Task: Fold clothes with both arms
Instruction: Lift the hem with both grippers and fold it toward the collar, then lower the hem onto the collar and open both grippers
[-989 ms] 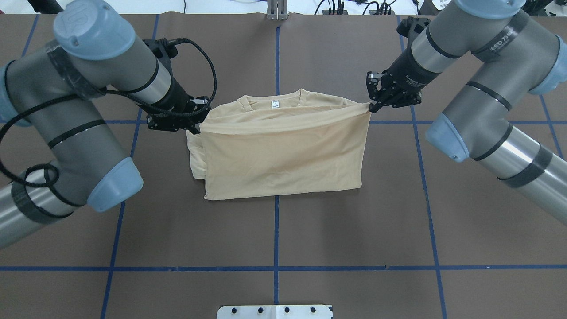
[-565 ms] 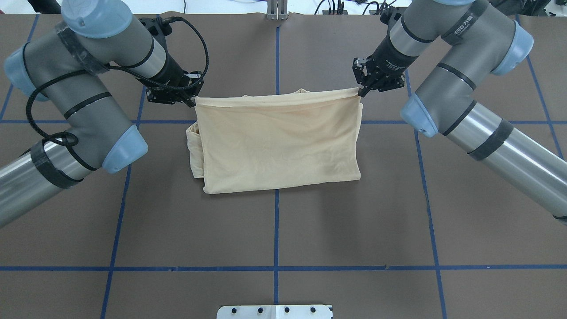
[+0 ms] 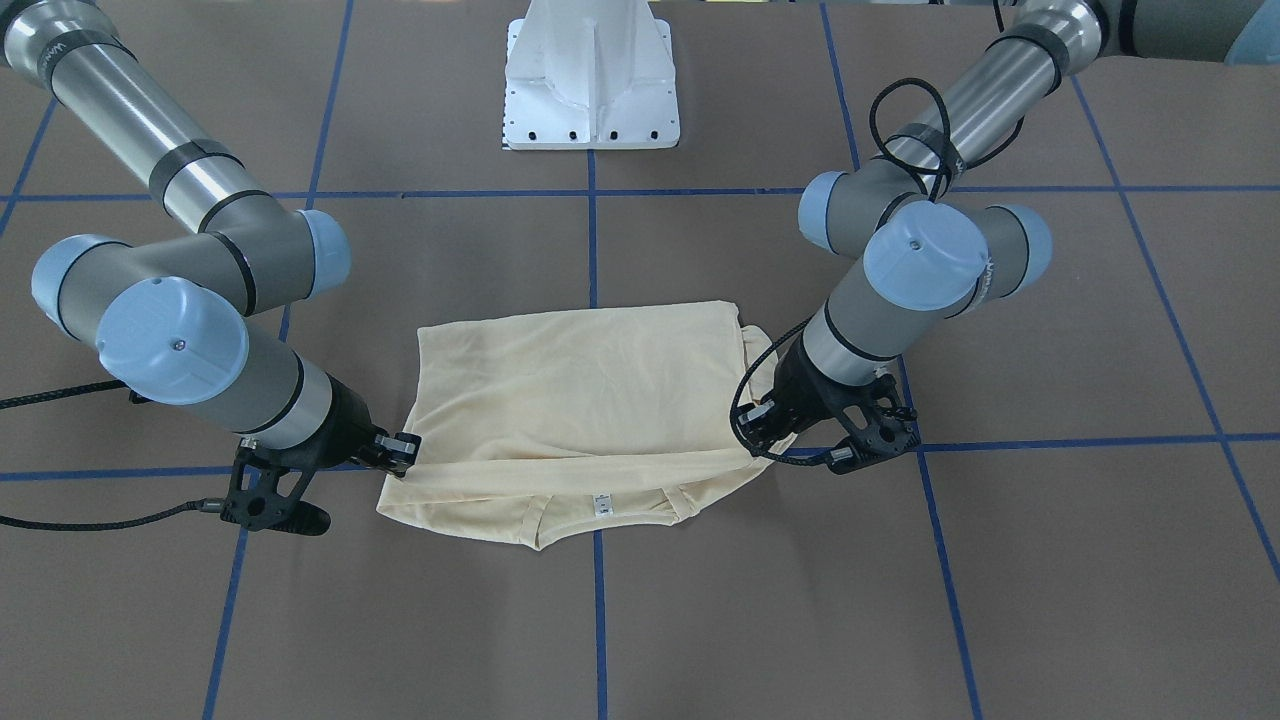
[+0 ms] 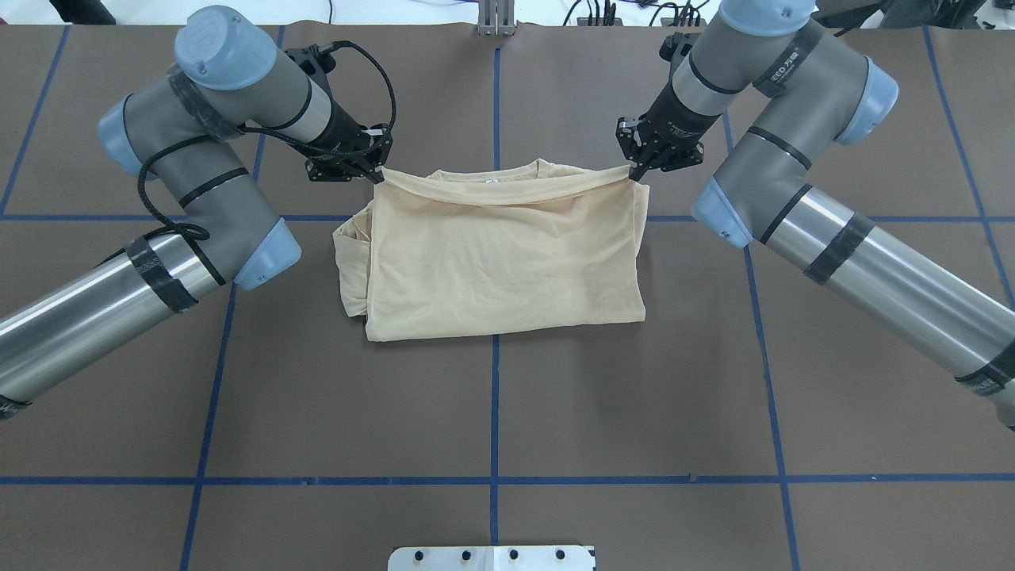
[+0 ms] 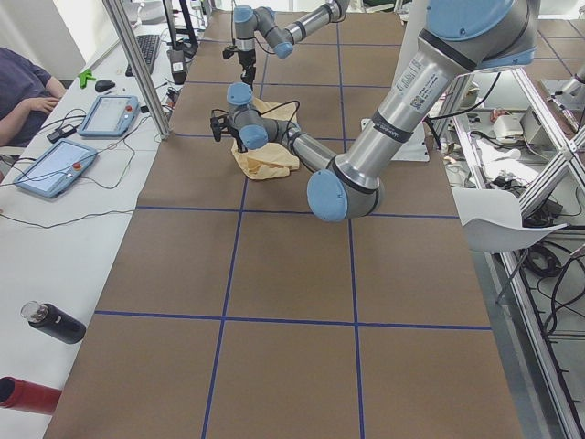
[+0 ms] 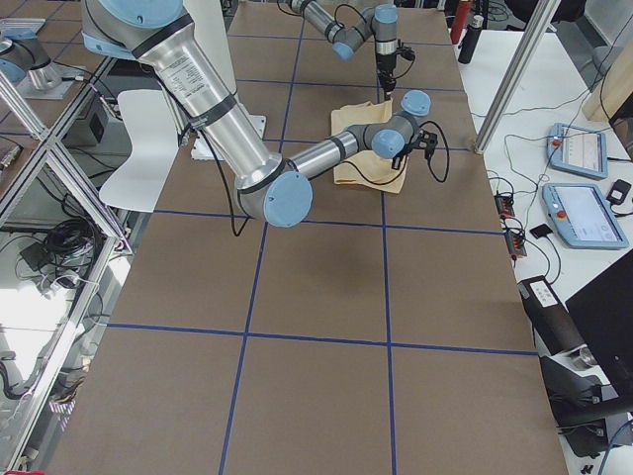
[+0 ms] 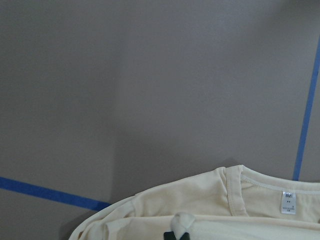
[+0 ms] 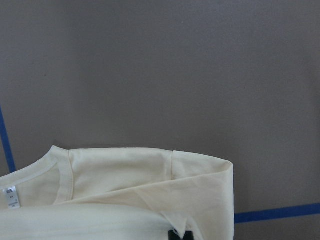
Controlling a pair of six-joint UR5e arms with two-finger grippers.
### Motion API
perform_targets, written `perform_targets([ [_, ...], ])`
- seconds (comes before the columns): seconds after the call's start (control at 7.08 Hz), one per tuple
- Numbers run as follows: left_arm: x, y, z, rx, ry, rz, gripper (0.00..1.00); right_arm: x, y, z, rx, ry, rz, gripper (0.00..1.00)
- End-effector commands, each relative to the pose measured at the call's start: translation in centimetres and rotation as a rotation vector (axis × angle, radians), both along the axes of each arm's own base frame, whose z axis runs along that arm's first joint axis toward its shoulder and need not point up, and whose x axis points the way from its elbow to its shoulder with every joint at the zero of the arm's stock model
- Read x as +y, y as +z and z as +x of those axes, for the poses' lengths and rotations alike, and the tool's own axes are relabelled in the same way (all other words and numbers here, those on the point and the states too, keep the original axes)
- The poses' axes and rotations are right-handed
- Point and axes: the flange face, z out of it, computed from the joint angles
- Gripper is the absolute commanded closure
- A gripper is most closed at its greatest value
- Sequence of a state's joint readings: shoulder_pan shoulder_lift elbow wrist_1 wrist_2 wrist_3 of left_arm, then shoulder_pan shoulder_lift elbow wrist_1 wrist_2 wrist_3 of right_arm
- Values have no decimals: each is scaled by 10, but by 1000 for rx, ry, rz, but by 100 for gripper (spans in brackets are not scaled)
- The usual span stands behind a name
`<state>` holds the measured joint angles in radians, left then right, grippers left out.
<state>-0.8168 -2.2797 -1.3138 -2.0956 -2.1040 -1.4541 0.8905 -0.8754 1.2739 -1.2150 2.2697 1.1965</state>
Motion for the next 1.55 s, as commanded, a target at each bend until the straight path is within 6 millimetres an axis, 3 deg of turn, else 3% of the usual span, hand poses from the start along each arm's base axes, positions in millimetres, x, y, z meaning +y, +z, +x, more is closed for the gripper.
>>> perform_targets([
  [0.0,-1,1,6,2,-1,-9,100,3,5,-8,11,-3,0,100],
  [0.42,-6,22,7,-33,-4,-26,100,-4,18,-8,46,23,0,100],
  [0.85,-6,18,7,-30,-6,-27,100,-4,12,-8,20,24,29,100],
  [0.99,-6,14,7,-26,-6,-24,90,-4,10,-8,17,25,32,100],
  [1.13,-6,13,7,-23,-8,-24,42,-4,9,-8,16,25,33,86],
  [1.27,-4,11,6,-20,-7,-18,1,-4,8,-9,14,25,37,59],
  [1.41,-3,7,1,-14,-11,-10,1,-4,9,-10,20,28,35,2],
])
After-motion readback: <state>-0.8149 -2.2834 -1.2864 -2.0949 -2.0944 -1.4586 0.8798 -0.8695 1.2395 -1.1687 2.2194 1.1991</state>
